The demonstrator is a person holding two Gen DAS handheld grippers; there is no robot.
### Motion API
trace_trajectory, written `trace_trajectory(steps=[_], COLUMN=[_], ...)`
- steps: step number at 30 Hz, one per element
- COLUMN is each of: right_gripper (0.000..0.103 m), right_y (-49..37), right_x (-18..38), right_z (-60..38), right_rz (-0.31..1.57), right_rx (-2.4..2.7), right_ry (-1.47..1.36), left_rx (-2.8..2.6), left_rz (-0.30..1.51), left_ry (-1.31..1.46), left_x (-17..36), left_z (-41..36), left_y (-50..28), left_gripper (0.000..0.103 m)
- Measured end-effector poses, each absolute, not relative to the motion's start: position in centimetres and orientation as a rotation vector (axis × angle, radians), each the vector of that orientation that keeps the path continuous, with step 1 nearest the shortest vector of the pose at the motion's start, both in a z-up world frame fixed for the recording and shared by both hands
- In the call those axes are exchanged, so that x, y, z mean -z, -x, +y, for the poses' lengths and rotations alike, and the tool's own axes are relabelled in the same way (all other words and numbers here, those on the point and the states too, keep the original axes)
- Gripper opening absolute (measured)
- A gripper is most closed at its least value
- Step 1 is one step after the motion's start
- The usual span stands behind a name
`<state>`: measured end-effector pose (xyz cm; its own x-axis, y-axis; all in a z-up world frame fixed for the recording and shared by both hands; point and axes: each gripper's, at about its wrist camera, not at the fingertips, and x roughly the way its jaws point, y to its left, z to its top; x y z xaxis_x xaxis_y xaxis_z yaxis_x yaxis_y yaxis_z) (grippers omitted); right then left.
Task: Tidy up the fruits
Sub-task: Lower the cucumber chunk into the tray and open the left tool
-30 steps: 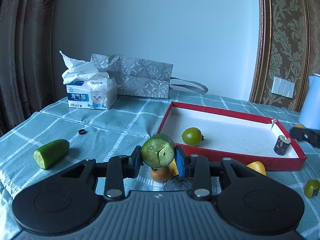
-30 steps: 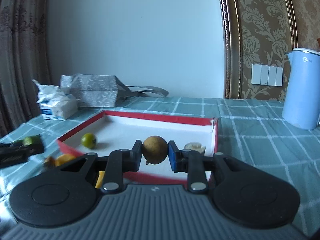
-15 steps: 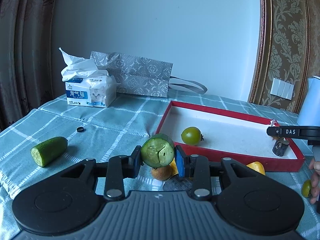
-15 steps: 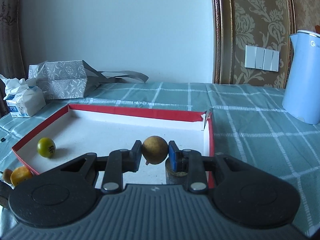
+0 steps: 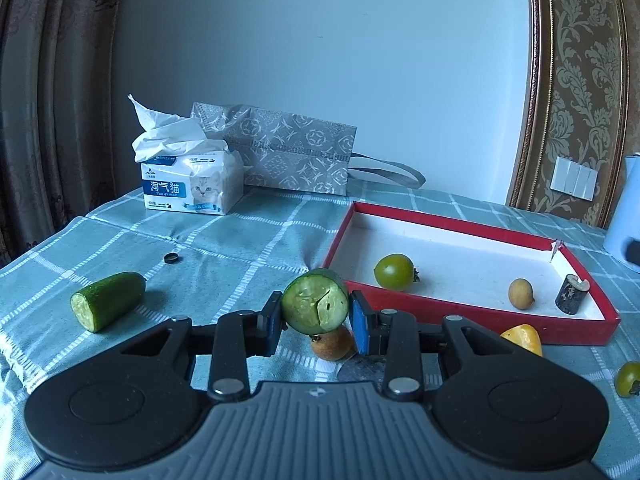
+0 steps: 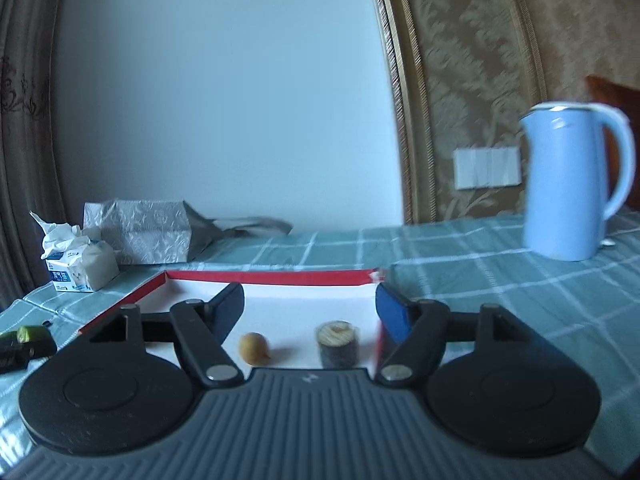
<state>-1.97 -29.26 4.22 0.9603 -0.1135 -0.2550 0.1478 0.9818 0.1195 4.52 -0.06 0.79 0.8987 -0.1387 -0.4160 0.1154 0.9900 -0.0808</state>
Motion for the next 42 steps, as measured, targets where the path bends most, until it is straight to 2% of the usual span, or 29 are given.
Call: trace_trajectory(steps=[12, 19, 31, 38, 42], right_gripper=[0.071, 0.071, 0.071, 0.071, 0.071], right_y=[4.9, 5.5, 5.3, 5.3, 5.3], right_x=[-3.4, -3.7, -3.4, -3.5, -3.6], right_z=[-31.1, -32.3, -33.9, -34.1, -34.4], right_rz=[0.214, 0.185, 0.207, 0.212, 0.208], right_rx=[0.188, 0.202, 0.196, 0.183, 0.183], right_ry=[-0.183, -0.257, -0.368, -0.386, -0.402], left_rx=[0.12, 0.17, 0.202, 0.207, 0.206], left_rz=[0.405, 0.385, 0.426, 0.436, 0.447], left_ry=[-0.004, -0.072, -0.11, -0.121, -0.109], left_x=[-2.1, -3.9, -5.1, -4.8, -4.6], left_z=[-0.7, -4.0, -10.8, -12.3, -11.7], left_y=[-2.9, -3.0, -8.5, -10.7, -11.2], left_gripper=[0.034, 0.034, 0.032, 0.031, 0.026])
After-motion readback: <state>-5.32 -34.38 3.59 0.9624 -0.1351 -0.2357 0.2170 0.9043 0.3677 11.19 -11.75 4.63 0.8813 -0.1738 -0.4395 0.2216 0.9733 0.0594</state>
